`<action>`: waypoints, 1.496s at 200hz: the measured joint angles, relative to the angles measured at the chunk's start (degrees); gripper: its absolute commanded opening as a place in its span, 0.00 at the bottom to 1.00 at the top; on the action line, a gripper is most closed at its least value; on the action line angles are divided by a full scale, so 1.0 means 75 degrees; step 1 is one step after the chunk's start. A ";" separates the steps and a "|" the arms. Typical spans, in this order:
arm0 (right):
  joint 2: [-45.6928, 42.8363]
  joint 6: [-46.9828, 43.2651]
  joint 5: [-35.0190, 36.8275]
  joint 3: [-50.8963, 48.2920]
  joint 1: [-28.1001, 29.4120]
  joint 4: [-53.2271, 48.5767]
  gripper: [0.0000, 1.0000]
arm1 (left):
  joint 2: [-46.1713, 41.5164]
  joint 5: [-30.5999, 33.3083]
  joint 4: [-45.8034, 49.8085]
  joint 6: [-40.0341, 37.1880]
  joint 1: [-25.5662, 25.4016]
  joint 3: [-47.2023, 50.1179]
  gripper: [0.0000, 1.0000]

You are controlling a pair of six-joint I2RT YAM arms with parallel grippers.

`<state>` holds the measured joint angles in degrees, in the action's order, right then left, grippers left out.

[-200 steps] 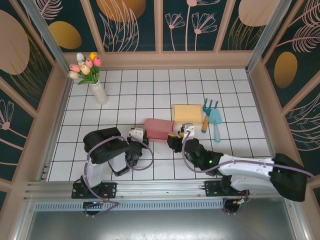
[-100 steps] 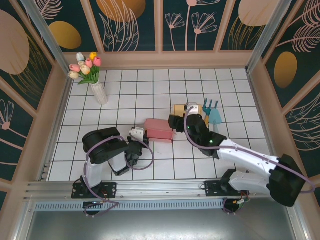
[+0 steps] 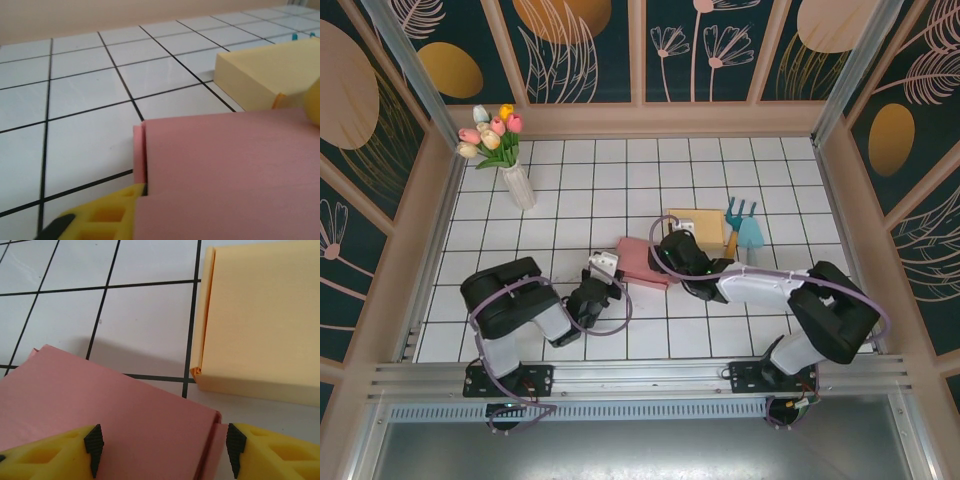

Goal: Fold the paper box

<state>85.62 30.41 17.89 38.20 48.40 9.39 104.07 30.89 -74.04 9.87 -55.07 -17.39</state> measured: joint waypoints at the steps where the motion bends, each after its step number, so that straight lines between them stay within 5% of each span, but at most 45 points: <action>1: 0.0017 0.0003 0.0000 0.0000 0.0000 0.0015 0.69 | -0.0023 -0.0023 0.0055 0.0006 0.0000 -0.0012 0.31; 89: 0.0207 0.0169 0.0321 -0.0076 -0.0015 0.0399 0.69 | -0.3672 -0.1055 0.5683 0.0714 0.0003 -0.0641 0.59; 112: 0.0152 0.0175 0.0388 -0.0286 -0.0012 0.0554 0.69 | -0.4654 -0.1110 0.6822 0.1096 0.0003 -0.0629 0.59; 146: 0.0061 0.0160 0.0609 -0.0557 0.0023 0.0769 0.69 | -0.6190 -0.1058 0.7863 0.1813 0.0003 -0.0472 0.57; 172: 0.0017 0.0029 0.1096 -0.0848 0.0294 0.1157 0.69 | -0.7015 -0.0790 0.8046 0.2305 0.0003 -0.0443 0.64; 226: 0.0184 -0.0714 0.2101 -0.1370 0.1198 0.2127 0.69 | -0.5502 -0.0373 0.7938 0.2652 0.0003 -0.0892 0.67; 299: 0.0874 -0.1617 0.2617 -0.1614 0.1384 0.3599 0.70 | -0.2938 -0.0481 0.6647 0.2815 0.0003 -0.0901 0.65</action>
<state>92.18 18.28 37.52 26.09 58.78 36.38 82.04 27.29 -24.18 30.98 -55.05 -24.14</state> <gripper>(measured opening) 0.693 0.652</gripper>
